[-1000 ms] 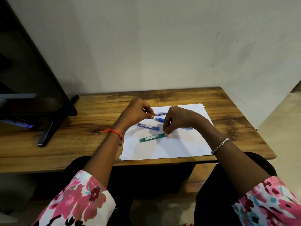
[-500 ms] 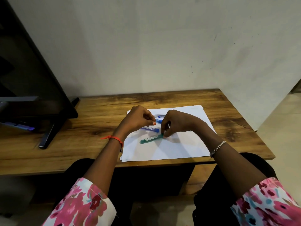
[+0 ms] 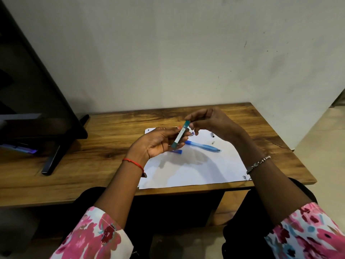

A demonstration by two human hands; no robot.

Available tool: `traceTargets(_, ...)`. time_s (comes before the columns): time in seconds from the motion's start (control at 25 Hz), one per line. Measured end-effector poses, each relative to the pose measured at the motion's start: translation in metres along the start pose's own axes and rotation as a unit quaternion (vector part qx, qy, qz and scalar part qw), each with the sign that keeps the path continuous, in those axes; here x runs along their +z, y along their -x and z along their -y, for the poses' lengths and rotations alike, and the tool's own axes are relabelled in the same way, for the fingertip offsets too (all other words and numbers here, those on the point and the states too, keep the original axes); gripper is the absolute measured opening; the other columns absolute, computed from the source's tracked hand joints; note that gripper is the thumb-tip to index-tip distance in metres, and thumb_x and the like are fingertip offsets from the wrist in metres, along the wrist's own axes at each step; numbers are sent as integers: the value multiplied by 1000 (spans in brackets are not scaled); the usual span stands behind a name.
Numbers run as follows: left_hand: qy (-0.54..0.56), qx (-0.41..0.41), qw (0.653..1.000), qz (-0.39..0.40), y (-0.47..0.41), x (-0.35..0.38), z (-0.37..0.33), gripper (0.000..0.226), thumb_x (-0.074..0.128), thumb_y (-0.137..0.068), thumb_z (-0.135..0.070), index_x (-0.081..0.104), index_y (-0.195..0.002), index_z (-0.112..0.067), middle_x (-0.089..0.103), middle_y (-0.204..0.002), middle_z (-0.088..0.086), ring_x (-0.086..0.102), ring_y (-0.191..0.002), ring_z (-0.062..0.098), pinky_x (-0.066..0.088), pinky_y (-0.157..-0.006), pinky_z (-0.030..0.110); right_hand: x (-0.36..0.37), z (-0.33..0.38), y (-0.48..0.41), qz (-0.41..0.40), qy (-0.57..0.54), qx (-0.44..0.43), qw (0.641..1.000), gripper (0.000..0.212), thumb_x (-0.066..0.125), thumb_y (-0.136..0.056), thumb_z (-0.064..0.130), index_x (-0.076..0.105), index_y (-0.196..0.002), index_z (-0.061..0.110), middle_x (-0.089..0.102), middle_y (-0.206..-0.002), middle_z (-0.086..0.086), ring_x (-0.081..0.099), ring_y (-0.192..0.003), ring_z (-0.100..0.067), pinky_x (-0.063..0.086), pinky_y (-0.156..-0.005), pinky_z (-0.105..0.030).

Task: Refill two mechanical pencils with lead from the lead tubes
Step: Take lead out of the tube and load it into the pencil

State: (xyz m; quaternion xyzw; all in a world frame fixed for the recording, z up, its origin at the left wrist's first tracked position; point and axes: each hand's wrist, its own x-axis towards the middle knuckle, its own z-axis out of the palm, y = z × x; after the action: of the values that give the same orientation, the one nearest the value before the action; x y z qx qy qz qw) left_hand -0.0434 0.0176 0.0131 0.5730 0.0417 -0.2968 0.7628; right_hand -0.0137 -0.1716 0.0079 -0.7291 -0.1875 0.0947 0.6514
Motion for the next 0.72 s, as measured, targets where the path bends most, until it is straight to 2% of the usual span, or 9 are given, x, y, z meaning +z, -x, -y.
traceTargets(0.08,51,4,999,-1,-1,3,1,29,48,-91,-11,71,-76,-3,73,-66,7,69,-58,12,58,-58,24,3,0,-2,-6,-40,-4,999,22,58,-80,-10,67,-94,3,73,-69,4,65,-61,-8,51,-57,-19)
traceTargets(0.2,92,14,996,4,-3,8,4,40,47,-92,-11,74,-63,-5,73,-66,5,69,-57,12,59,-58,24,6,0,-4,-27,-73,-1,997,13,60,-81,-4,68,-91,0,72,-69,0,61,-59,-11,49,-52,-20)
traceTargets(0.32,101,12,995,-1,-4,12,6,43,47,-92,-11,74,-59,-5,73,-64,5,69,-57,12,59,-57,26,5,0,-5,-47,-69,9,996,9,61,-81,-3,69,-82,-1,70,-64,-3,60,-56,-13,46,-48,-21)
traceTargets(0.44,114,8,993,-5,-5,14,7,43,47,-91,-9,73,-58,-3,73,-63,7,69,-55,12,59,-57,27,4,-1,-7,-63,-91,24,994,13,60,-80,-4,70,-74,1,70,-62,-5,62,-54,-15,48,-48,-21)
traceTargets(0.56,112,8,994,-3,-5,14,6,40,47,-91,-8,73,-62,-1,72,-62,7,68,-54,12,59,-57,28,4,0,-7,-74,-121,39,989,20,57,-83,-3,69,-68,3,69,-60,-6,62,-51,-15,50,-48,-20)
traceTargets(0.72,107,0,994,-15,-6,12,7,22,46,-92,-8,64,-83,1,72,-62,6,67,-53,11,59,-58,28,3,5,-7,-93,-155,76,981,18,50,-88,-2,63,-75,1,67,-64,-8,61,-50,-12,49,-47,-18)
